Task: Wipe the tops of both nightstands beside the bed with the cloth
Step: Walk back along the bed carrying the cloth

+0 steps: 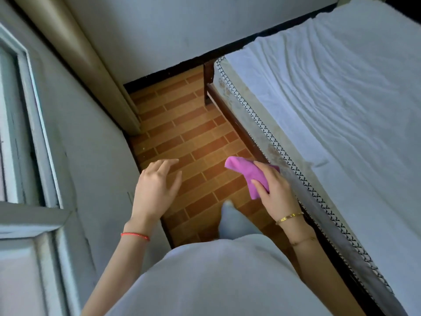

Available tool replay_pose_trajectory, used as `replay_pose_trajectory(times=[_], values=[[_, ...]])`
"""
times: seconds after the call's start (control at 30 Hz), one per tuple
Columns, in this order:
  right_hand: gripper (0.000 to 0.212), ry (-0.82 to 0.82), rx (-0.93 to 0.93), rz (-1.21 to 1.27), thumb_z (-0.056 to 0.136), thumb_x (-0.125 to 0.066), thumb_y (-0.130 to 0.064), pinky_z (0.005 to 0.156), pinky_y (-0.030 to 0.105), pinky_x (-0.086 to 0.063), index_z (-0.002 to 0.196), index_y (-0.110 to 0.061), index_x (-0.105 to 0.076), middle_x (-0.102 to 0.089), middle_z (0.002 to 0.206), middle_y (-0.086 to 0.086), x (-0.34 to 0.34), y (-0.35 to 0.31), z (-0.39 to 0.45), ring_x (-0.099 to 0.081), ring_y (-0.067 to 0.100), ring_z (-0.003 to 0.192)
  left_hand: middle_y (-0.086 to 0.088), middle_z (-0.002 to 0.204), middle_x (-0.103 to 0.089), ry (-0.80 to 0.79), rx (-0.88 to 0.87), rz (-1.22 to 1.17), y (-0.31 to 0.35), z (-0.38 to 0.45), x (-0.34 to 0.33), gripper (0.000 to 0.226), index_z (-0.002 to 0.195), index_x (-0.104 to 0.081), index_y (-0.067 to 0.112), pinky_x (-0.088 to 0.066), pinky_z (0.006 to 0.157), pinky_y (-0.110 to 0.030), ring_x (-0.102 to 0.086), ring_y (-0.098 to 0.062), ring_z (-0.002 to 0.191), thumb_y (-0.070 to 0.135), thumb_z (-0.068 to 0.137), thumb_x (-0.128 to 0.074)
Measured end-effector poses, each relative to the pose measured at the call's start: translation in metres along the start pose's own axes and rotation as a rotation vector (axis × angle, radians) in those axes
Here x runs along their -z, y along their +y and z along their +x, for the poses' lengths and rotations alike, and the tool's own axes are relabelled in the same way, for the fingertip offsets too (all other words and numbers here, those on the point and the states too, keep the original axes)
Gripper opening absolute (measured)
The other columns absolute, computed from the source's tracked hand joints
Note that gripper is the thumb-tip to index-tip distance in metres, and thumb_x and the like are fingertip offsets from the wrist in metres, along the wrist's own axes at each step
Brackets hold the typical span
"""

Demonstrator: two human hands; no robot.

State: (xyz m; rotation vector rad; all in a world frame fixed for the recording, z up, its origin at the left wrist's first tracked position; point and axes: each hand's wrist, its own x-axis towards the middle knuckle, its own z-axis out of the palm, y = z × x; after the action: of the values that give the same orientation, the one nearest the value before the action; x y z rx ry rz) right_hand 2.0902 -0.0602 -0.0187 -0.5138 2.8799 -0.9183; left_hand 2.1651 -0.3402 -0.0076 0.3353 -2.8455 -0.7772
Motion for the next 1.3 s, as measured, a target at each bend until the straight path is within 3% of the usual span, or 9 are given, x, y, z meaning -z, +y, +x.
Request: replay_pose_trajectory(times=[0.27, 0.4, 0.6, 0.8, 1.0, 1.13, 1.3], values=[[0.042, -0.071, 0.116, -0.005, 0.092, -0.056, -0.022, 0.092, 0.027, -0.045, 0.133, -0.021, -0.049, -0.059, 0.125, 0.001, -0.038, -0.018, 0.148, -0.056, 0.019, 0.114, -0.002, 0.113, -0.066, 0.072, 0.098, 0.011, -0.043, 0.11, -0.002, 0.031, 0.122, -0.062, 0.017, -0.053, 0.086, -0.038, -0.06, -0.019, 0.1, 0.028, 0.094, -0.058], [0.043, -0.068, 0.166, -0.007, 0.09, -0.06, -0.018, 0.087, 0.017, -0.036, 0.132, -0.016, -0.052, -0.06, 0.124, 0.004, -0.048, -0.033, 0.25, -0.057, 0.023, 0.112, -0.001, 0.109, -0.067, 0.128, 0.126, 0.057, -0.071, 0.19, 0.011, 0.029, 0.12, -0.063, 0.017, -0.052, 0.084, -0.036, -0.059, -0.02, 0.097, 0.027, 0.093, -0.06], [0.043, -0.063, 0.24, 0.002, 0.091, -0.058, -0.02, 0.09, 0.025, -0.042, 0.133, -0.017, -0.051, -0.059, 0.125, 0.004, -0.056, -0.065, 0.394, -0.057, 0.024, 0.112, -0.004, 0.111, -0.067, 0.211, 0.176, 0.091, -0.107, 0.316, 0.043, 0.028, 0.119, -0.065, 0.015, -0.05, 0.086, -0.036, -0.06, -0.022, 0.101, 0.023, 0.092, -0.062], [0.042, -0.086, 0.284, -0.026, 0.093, -0.056, -0.023, 0.087, 0.027, -0.046, 0.135, -0.02, -0.048, -0.059, 0.125, 0.002, -0.075, -0.094, 0.51, -0.059, 0.021, 0.11, 0.0, 0.102, -0.067, 0.238, 0.197, 0.096, -0.147, 0.416, 0.058, 0.027, 0.117, -0.066, 0.016, -0.048, 0.08, -0.031, -0.059, -0.018, 0.092, 0.021, 0.091, -0.064], [0.042, -0.08, 0.275, -0.051, 0.093, -0.055, -0.025, 0.083, 0.028, -0.051, 0.134, -0.02, -0.048, -0.061, 0.123, 0.002, -0.112, -0.116, 0.624, -0.06, 0.02, 0.108, -0.003, 0.103, -0.067, 0.206, 0.185, 0.101, -0.201, 0.523, 0.056, 0.028, 0.117, -0.065, 0.015, -0.05, 0.077, -0.033, -0.06, -0.022, 0.09, 0.022, 0.09, -0.064], [0.044, -0.044, 0.235, -0.058, 0.093, -0.056, -0.026, 0.08, 0.021, -0.045, 0.135, -0.019, -0.048, -0.06, 0.124, 0.003, -0.134, -0.135, 0.707, -0.06, 0.02, 0.109, -0.002, 0.103, -0.067, 0.189, 0.152, 0.087, -0.239, 0.611, 0.064, 0.029, 0.118, -0.065, 0.016, -0.053, 0.078, -0.036, -0.06, -0.019, 0.089, 0.024, 0.09, -0.063], [0.045, 0.022, 0.159, -0.037, 0.093, -0.055, -0.029, 0.091, 0.024, -0.045, 0.136, -0.019, -0.045, -0.058, 0.127, 0.002, -0.151, -0.16, 0.809, -0.057, 0.017, 0.114, -0.003, 0.109, -0.066, 0.147, 0.059, 0.099, -0.282, 0.74, 0.084, 0.03, 0.12, -0.065, 0.018, -0.055, 0.081, -0.039, -0.062, -0.022, 0.093, 0.026, 0.091, -0.062]])
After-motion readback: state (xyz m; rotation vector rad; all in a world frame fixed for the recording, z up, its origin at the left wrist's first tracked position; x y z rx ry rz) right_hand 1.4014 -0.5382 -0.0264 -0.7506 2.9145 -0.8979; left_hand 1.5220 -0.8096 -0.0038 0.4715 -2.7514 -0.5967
